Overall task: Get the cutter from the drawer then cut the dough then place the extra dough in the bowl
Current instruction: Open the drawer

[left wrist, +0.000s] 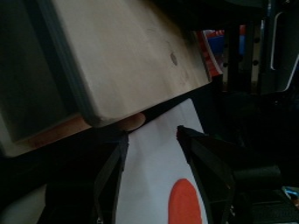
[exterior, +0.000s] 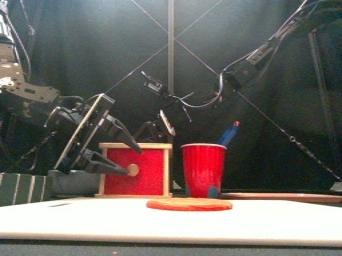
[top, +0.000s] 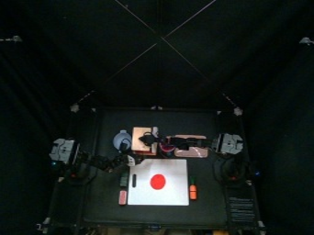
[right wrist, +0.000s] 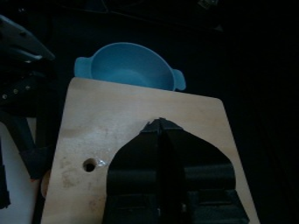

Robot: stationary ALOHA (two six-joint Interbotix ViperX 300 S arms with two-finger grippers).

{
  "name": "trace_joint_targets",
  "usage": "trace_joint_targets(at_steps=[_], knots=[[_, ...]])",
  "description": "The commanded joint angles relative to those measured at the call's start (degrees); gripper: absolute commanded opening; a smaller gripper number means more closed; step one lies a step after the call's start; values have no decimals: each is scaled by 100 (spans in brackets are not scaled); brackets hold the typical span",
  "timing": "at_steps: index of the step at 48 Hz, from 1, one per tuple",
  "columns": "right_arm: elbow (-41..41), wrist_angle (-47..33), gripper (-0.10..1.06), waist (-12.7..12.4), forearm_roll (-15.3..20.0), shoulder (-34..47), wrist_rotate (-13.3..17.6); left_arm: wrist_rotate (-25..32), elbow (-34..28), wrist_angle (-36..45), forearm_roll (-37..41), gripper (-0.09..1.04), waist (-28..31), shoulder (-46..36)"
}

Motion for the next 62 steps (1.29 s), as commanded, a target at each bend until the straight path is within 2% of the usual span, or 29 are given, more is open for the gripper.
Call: trace_joint_targets(at_steps=[1,32,47,62], knots=[[-26,53,-4,26,0,-62,9,18,-141,-26,18,85,123,35],[-35,53,-4,114,0,-53,18,88,-413,0,-97,83,475,316],[-35,53,-4,132,0,-44,18,229,-352,70,-105,60,466,290],[-62,70,-4,97,0,-44,18,211,-229,387,-123,59,105,114]])
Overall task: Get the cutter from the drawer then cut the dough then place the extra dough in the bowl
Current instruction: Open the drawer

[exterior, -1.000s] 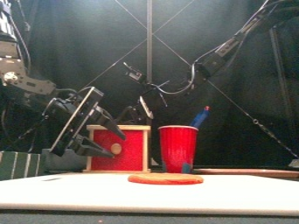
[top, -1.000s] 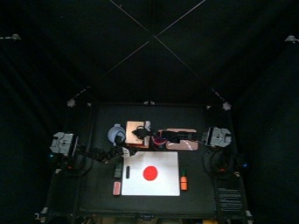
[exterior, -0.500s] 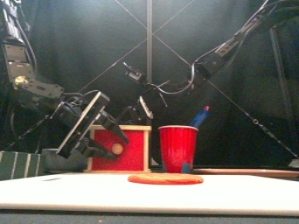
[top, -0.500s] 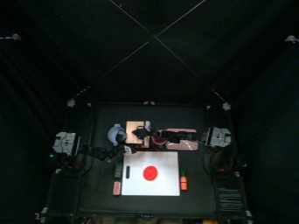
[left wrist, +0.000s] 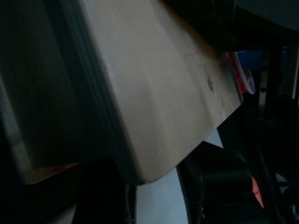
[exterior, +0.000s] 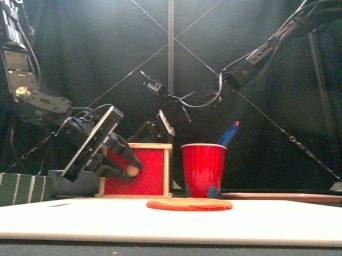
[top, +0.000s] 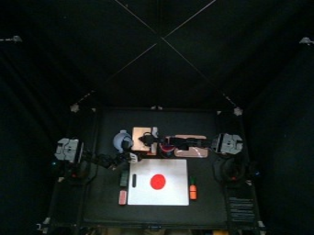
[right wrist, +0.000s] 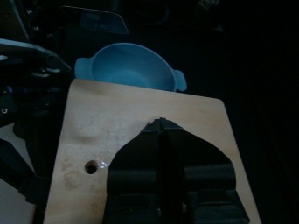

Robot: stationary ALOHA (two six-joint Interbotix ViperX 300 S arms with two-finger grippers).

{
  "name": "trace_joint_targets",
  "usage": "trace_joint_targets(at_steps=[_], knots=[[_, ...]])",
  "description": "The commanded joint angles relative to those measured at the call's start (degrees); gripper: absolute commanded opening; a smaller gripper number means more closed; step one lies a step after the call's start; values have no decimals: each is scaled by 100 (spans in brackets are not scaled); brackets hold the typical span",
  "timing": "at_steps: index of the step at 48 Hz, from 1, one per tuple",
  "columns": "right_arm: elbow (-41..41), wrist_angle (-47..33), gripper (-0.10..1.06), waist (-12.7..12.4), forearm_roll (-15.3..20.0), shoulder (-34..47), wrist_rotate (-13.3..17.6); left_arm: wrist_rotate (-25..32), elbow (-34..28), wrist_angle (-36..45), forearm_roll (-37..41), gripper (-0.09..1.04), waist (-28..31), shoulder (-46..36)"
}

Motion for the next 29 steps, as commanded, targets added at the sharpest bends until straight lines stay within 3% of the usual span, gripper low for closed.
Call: trace_joint_targets(at_steps=[1,29], knots=[[-53,53,-4,26,-9,-62,9,9,-26,132,-18,59,-193,-149],[-193,272,-4,-9,-9,-62,9,-9,-193,721,-237,59,-1055,-176]])
